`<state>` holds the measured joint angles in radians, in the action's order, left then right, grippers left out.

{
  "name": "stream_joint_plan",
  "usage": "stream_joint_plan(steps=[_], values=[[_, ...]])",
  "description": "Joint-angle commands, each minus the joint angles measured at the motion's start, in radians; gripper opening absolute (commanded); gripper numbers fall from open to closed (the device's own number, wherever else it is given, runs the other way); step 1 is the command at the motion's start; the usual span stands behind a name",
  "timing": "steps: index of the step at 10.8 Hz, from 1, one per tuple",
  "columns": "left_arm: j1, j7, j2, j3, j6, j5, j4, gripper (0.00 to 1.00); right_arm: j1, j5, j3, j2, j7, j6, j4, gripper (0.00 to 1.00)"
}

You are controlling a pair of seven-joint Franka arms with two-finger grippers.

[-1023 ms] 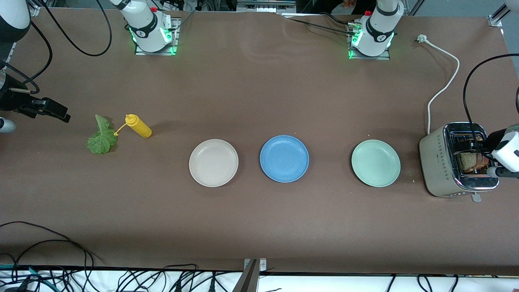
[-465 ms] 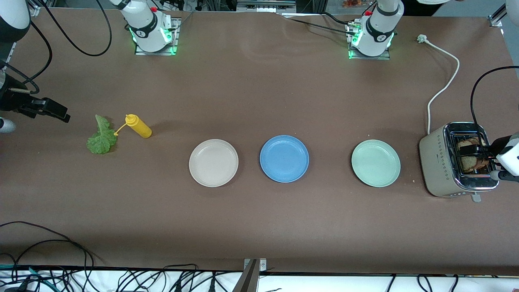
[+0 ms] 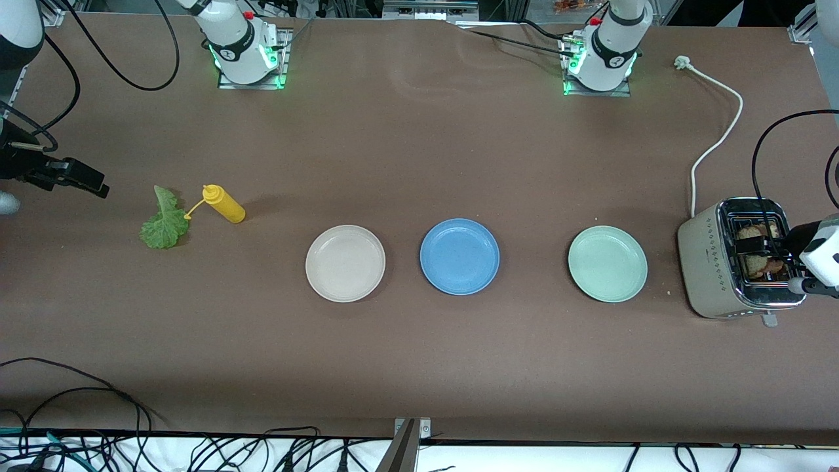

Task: Make sandwich in blue plate with both arms
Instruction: 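Lower the left gripper into the toaster and grasp one bread slice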

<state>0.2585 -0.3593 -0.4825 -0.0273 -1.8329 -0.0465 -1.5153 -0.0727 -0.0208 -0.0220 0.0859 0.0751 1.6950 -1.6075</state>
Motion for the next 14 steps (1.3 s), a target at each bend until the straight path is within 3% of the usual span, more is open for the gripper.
stream_joint_plan(steps=[1,2,3,5,7,14], values=[[0.007,-0.017,-0.019,0.004,0.007,-0.044,-0.012,0.96,0.002,0.005,0.004,-0.003,-0.015,0.003,0.001,1.0],[0.004,-0.01,-0.018,0.006,0.014,-0.044,-0.014,0.88,0.002,0.005,0.005,-0.003,-0.014,0.003,0.001,1.0],[-0.002,-0.006,-0.018,0.006,0.026,-0.044,-0.013,0.69,0.002,0.005,0.004,-0.003,-0.015,0.003,0.001,1.0],[-0.002,-0.015,-0.016,0.004,0.032,-0.023,-0.009,0.21,0.002,0.005,0.004,-0.001,-0.014,0.003,0.001,1.0],[0.005,-0.017,-0.004,0.001,0.073,0.019,0.006,0.0,0.002,0.005,0.005,-0.002,-0.014,0.003,0.003,1.0],[0.008,-0.014,0.059,-0.008,0.171,0.03,0.021,0.0,0.002,0.005,0.005,-0.001,-0.015,0.003,0.001,1.0]])
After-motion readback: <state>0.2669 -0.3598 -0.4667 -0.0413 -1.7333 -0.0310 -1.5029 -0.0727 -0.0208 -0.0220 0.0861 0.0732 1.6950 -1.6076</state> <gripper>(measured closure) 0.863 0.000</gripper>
